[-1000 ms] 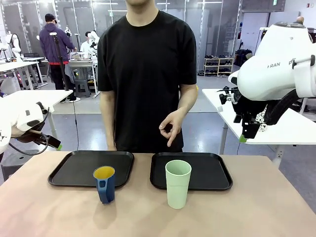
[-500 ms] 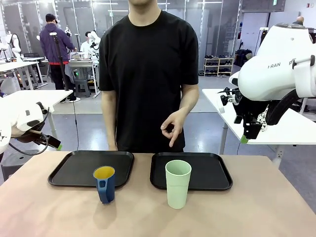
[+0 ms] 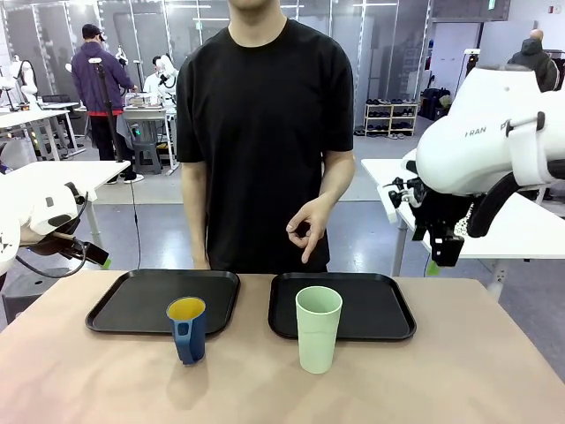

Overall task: Sort and store the cups by type.
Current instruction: Pick up the Reusable plastic cup.

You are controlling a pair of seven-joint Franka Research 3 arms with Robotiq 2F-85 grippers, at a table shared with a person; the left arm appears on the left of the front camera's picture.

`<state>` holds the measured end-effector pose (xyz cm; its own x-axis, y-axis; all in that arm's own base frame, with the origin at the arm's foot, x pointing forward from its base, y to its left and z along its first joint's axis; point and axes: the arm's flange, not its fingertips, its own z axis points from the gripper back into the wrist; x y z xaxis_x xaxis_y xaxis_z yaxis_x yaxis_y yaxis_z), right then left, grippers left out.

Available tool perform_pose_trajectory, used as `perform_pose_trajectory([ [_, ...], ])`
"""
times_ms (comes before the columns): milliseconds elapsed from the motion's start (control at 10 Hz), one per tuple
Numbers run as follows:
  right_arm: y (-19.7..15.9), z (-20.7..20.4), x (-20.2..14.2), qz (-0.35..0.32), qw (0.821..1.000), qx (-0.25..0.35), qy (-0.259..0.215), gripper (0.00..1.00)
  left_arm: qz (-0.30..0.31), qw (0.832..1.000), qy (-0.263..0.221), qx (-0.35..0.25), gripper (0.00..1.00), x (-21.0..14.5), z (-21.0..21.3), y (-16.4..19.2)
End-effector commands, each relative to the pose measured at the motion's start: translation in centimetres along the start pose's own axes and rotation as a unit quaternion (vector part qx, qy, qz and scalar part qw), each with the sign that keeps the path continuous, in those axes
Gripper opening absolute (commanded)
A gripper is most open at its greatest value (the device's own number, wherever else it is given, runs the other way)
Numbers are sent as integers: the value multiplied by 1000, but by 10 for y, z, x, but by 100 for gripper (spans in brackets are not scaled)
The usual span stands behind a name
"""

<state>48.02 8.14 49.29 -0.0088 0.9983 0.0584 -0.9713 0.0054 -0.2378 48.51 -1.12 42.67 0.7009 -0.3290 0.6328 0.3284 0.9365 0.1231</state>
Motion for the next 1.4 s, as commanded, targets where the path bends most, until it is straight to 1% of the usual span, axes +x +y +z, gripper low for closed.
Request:
perform_pose_trajectory([
  [0, 13, -18, -6, 17, 999, 10, -44, 100, -8, 1000, 4, 3, 100, 1, 1, 1],
  [200, 26, -48, -6, 29, 993, 31, -111, 100, -8, 1000, 4, 3, 100, 1, 1, 1],
  [400, 34, -74, -9, 31, 980, 32, -192, 100, -8, 1000, 4, 3, 100, 1, 1, 1],
  [500, 37, -82, -13, 28, 975, 34, -218, 100, -8, 1000, 4, 3, 100, 1, 1, 1],
  [600, 40, -91, -13, 48, 960, 36, -272, 100, -8, 1000, 4, 3, 100, 1, 1, 1],
  [800, 38, -113, -25, 56, 928, 42, -366, 100, -8, 1000, 4, 3, 100, 1, 1, 1],
  [900, 35, -124, -32, 65, 908, 54, -411, 100, -8, 1000, 4, 3, 100, 1, 1, 1],
  [1000, 31, -134, -37, 69, 884, 62, -459, 100, -8, 1000, 4, 3, 100, 1, 1, 1],
  [1200, 24, -156, -43, 39, 856, 70, -510, 100, -8, 1000, 4, 3, 100, 1, 1, 1],
  [1300, 20, -166, -46, 34, 840, 80, -536, 100, -8, 1000, 4, 3, 100, 1, 1, 1],
])
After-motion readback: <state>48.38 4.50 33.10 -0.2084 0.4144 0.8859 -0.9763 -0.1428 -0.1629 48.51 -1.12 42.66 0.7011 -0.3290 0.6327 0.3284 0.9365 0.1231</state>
